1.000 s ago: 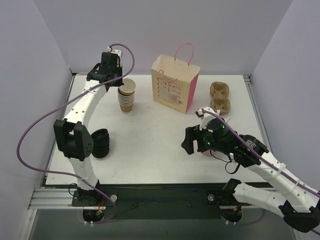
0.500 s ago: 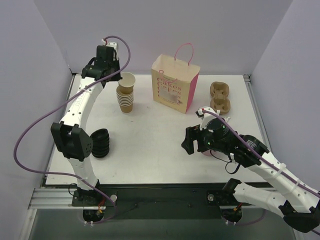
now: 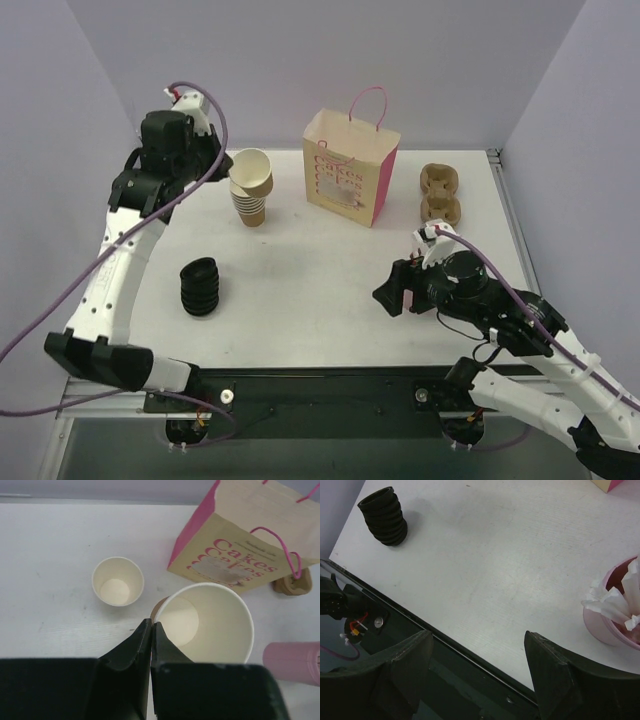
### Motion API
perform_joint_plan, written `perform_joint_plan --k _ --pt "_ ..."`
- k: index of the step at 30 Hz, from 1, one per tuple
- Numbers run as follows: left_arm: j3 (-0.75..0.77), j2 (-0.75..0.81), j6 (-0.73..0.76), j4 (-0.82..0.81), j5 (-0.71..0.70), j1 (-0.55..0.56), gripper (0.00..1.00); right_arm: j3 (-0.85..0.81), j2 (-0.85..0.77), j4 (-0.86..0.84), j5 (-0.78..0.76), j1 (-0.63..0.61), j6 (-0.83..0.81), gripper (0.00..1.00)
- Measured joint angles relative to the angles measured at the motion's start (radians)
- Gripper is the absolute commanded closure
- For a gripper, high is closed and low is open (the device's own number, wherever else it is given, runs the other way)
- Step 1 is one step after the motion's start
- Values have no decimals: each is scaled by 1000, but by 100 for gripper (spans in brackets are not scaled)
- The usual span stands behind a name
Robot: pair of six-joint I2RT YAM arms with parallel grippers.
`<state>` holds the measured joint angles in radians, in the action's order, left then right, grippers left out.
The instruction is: Pack the takeout coffee
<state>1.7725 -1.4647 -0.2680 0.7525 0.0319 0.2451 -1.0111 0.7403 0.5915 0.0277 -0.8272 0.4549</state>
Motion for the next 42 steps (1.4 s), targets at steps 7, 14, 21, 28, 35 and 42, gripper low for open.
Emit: perform_joint_plan --k 7,14,21,28,35,42 --pt "-499 289 -77 -135 92 153 100 44 -106 24 -1 0 46 25" --pt "-829 311 -140 -278 71 290 100 45 -108 36 0 0 56 25" --pt "-980 285 -158 -459 52 293 100 61 -108 47 3 0 68 25" --pt "-1033 266 -161 -579 39 296 100 82 -124 53 6 0 69 25" --pt "-1033 234 -169 -568 5 297 84 84 -140 65 6 0 72 25" --pt "-964 234 -159 -455 -14 297 48 84 -148 75 6 0 73 25"
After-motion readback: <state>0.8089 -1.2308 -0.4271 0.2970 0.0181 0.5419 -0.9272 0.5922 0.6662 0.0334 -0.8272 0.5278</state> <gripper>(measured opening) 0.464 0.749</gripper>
